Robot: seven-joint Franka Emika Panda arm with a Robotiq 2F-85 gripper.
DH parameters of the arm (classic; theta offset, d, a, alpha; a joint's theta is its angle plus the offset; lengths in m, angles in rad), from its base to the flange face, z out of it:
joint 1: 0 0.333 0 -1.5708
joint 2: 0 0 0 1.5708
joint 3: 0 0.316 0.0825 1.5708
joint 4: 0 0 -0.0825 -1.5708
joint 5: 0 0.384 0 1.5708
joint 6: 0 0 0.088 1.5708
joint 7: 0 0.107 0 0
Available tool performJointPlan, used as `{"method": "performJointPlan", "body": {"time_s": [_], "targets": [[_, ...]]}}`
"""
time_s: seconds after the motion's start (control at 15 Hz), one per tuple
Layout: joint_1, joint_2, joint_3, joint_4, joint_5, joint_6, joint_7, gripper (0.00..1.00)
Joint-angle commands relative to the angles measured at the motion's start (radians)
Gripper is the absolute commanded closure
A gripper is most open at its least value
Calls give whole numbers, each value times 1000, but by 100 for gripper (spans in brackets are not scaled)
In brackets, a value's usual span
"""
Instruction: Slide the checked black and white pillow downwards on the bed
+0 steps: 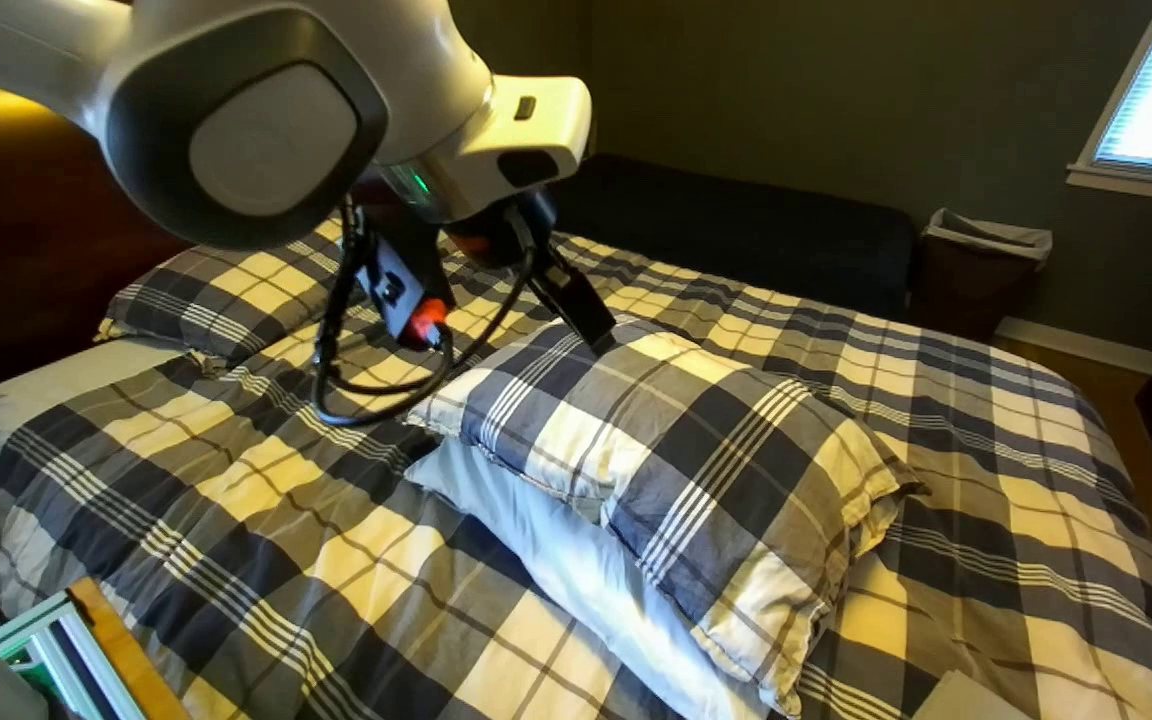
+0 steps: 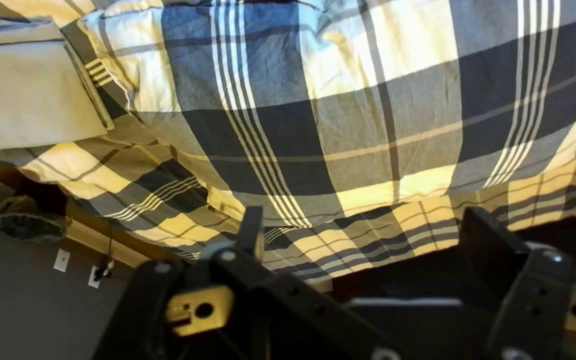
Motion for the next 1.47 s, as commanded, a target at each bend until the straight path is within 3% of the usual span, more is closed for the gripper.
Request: {"method": "performJointPlan", "body": {"time_s": [0.0, 0.73, 0.87, 1.0, 1.07, 1.33, 1.4], "targets": [[-23, 13, 17, 2, 44, 8, -40, 0], [-30, 7, 37, 3, 40, 8, -38, 0], [-77, 12, 68, -4, 3, 36, -18, 0], [-22, 56, 14, 6, 53, 18, -76, 0], [-31, 87, 20, 14, 50, 14, -76, 0], [37, 193, -35, 29, 98, 64, -179, 0], [136, 217, -86, -7, 155, 129, -278, 0]]}}
